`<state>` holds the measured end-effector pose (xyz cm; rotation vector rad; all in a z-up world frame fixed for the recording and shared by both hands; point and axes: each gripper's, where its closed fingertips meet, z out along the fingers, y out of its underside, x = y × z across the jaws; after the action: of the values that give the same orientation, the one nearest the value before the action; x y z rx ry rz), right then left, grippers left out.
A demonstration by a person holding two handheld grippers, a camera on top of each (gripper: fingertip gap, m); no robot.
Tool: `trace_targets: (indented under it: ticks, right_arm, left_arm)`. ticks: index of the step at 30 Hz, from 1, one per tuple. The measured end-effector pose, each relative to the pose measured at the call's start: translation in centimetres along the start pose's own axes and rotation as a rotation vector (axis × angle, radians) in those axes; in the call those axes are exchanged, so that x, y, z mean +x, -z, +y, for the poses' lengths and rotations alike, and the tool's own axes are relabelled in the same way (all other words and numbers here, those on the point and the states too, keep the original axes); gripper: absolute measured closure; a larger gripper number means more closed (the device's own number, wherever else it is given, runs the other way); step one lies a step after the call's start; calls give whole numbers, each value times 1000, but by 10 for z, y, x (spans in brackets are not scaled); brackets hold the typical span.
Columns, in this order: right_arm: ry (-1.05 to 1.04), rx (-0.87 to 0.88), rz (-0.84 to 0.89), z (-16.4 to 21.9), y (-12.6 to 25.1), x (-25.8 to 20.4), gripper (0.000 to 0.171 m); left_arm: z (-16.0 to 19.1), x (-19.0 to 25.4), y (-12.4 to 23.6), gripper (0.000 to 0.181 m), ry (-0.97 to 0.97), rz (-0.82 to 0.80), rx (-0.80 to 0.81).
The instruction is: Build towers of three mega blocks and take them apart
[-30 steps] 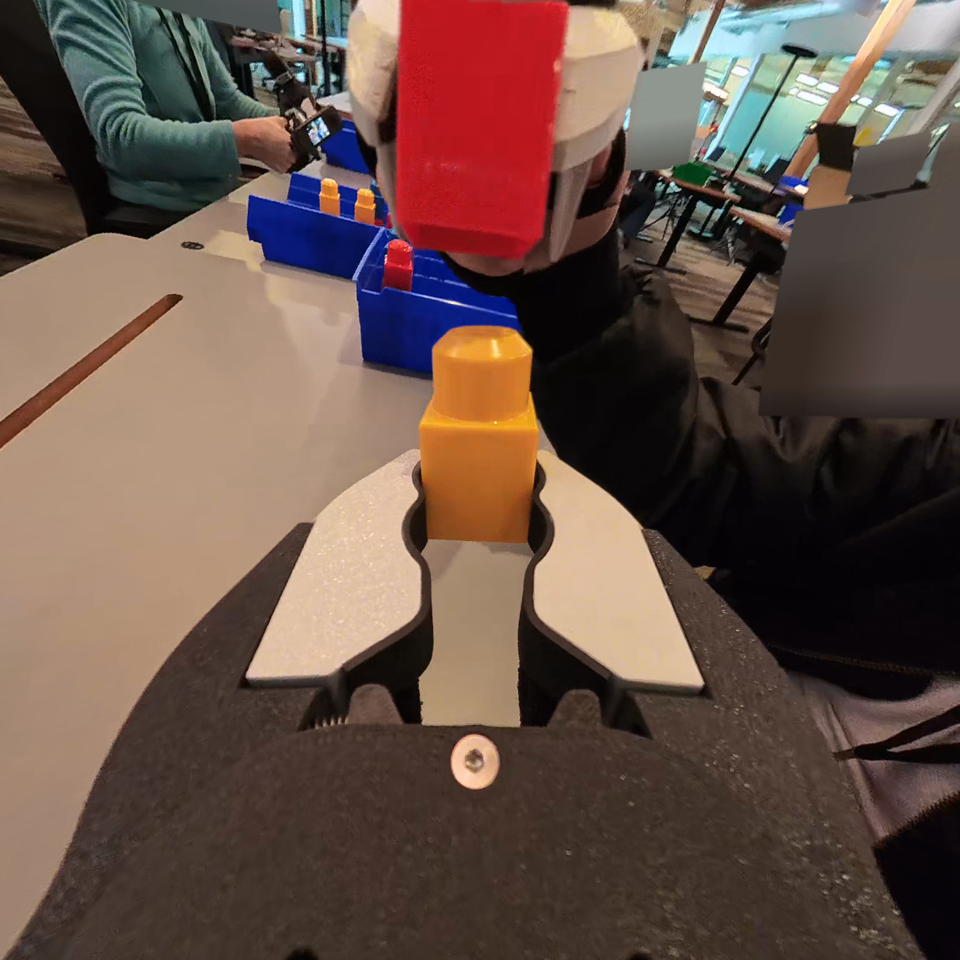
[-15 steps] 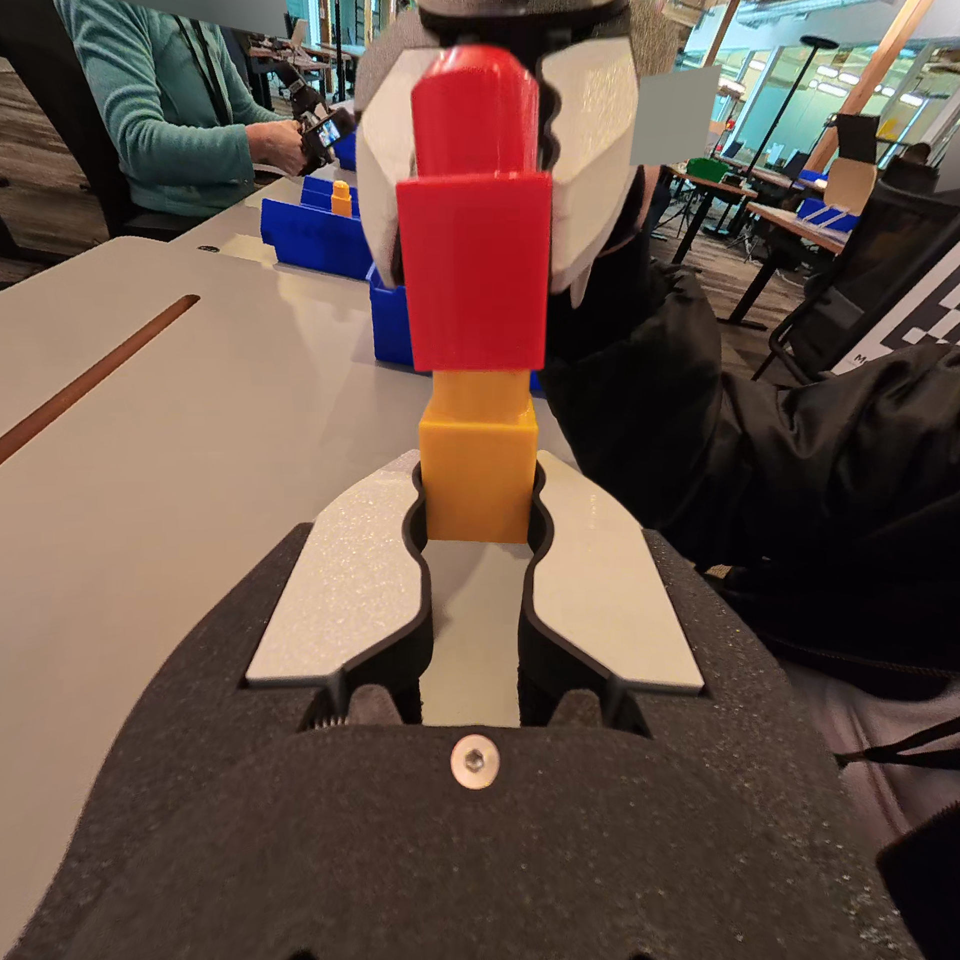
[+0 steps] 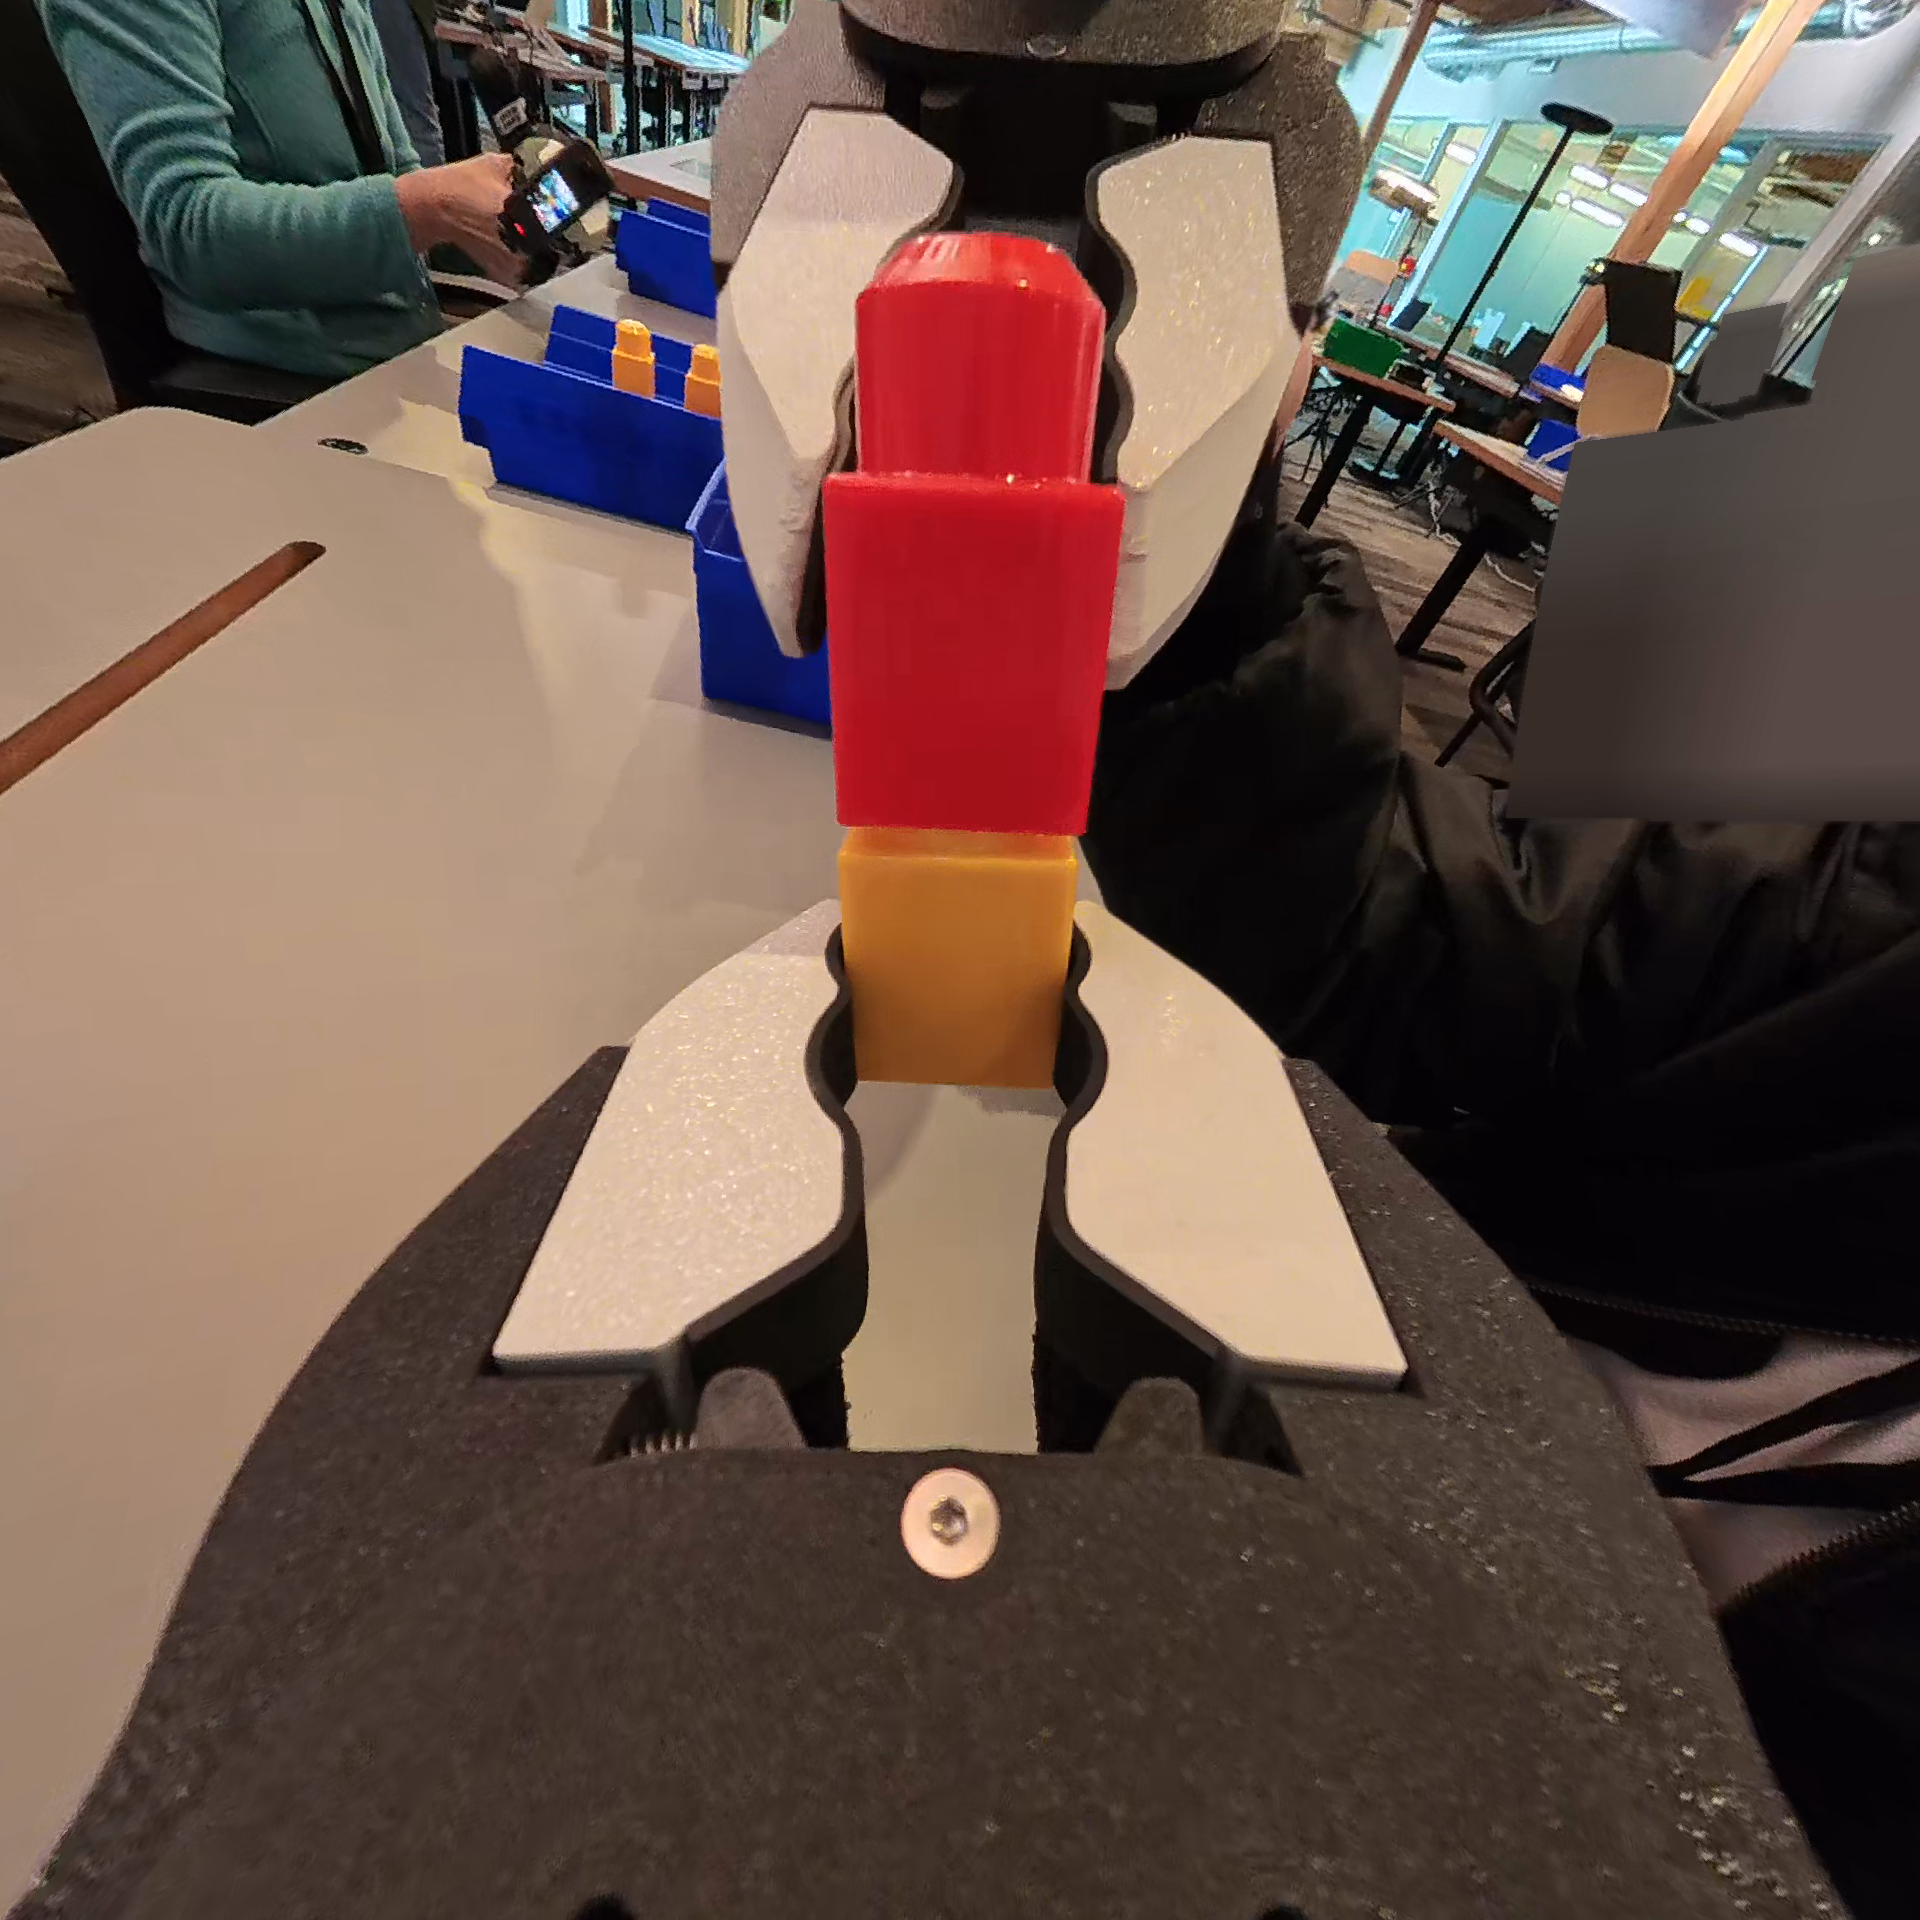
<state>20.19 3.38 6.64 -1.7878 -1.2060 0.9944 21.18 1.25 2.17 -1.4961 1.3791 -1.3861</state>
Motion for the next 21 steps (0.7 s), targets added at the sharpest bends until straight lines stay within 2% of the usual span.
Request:
trace_targets:
  ticks: [17, 20, 21]
  right_arm:
    - [-30, -28, -7, 8, -7, 4, 135]
    - [27, 19, -5, 2, -6, 3, 135]
    - [75, 63, -5, -4, -5, 1, 131]
  left_arm:
    - [9, -6, 1, 146, -3, -42, -65]
    - [2, -3, 1, 146, -4, -9, -1]
    - [0, 0, 3, 146, 6, 21, 14]
